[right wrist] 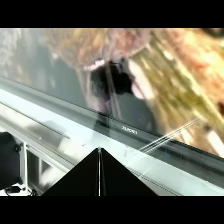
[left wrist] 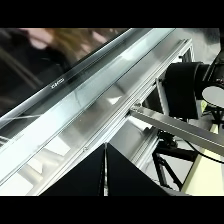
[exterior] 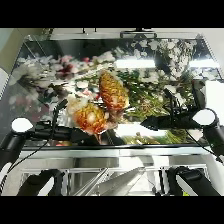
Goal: Fold the shirts.
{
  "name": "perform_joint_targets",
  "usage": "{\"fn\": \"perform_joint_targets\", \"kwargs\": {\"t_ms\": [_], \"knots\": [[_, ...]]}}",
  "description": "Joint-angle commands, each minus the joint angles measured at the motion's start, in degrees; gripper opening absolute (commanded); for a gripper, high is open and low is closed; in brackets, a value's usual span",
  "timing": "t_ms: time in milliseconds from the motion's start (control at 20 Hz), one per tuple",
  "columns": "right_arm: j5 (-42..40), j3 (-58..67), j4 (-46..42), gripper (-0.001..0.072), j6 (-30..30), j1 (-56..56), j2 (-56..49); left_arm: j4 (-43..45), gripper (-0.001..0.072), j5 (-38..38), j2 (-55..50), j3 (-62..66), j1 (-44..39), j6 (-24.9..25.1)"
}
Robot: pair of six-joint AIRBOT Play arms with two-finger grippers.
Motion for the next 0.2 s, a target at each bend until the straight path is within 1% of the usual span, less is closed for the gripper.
{"fn": "perform_joint_targets", "kwargs": {"t_ms": [0, 150], "knots": [[-0.2, -0.2, 0.6, 0.0021, 0.0, 0.3, -0.1, 0.0, 0.0016, 1.7, 3.0, -0.5, 0.0, -0.1], [-0.2, -0.2, 0.6, 0.0021, 0.0, 0.3, -0.1, 0.0, 0.0016, 2.7, 4.4, -0.5, 0.0, -0.1]]}}
